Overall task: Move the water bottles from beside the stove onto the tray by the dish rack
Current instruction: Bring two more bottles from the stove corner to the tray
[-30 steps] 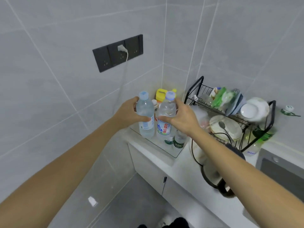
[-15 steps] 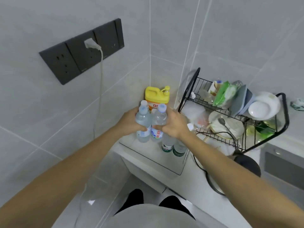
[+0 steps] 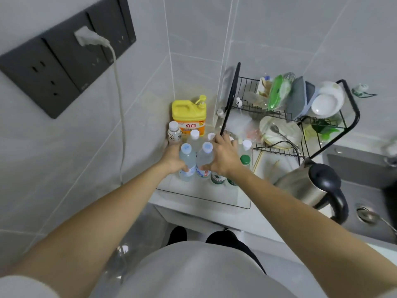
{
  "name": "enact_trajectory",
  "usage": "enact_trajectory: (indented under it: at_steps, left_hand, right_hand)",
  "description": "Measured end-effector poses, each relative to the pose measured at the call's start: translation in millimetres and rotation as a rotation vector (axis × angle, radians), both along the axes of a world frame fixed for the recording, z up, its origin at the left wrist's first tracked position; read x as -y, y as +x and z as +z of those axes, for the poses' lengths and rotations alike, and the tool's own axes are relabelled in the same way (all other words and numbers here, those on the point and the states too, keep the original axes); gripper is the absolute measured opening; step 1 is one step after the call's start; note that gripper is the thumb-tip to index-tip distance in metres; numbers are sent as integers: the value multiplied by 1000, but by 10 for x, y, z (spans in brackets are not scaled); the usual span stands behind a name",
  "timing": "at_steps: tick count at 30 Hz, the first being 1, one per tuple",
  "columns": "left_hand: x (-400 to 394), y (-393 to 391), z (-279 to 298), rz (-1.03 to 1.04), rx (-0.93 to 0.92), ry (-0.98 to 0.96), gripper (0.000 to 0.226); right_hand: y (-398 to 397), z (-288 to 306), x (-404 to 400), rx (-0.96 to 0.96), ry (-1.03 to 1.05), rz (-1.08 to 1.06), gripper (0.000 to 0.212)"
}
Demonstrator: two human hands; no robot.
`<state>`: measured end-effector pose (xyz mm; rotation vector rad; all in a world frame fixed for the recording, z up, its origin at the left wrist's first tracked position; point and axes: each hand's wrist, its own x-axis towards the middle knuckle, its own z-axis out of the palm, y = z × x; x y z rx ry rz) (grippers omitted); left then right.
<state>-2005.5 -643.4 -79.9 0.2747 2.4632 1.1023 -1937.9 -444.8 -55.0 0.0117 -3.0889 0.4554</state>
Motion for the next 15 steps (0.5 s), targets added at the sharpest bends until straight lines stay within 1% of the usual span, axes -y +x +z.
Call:
enact_trajectory:
  at_steps: [3,6,10,13,15]
  left_hand:
    - [-12,-70,-161,-2,5,-62,68]
    - [-47,-94,-179,-16,3,-91,69]
    - [-80,-144,-218,-53,31,-120,57]
    - [-87,-188,-276,-76,52,-124,54]
    - [-89,-216,-288,-99,52,-135,47]
  right_hand:
    - [26,-47,15,2,62,3,74]
    - [14,-53,7,18,100,6,68]
    - [-11,-47,23,100,167,-8,67]
    - [-42,-5,19,117,146,-44,52]
    - [-75,58,4,99,129,-49,46]
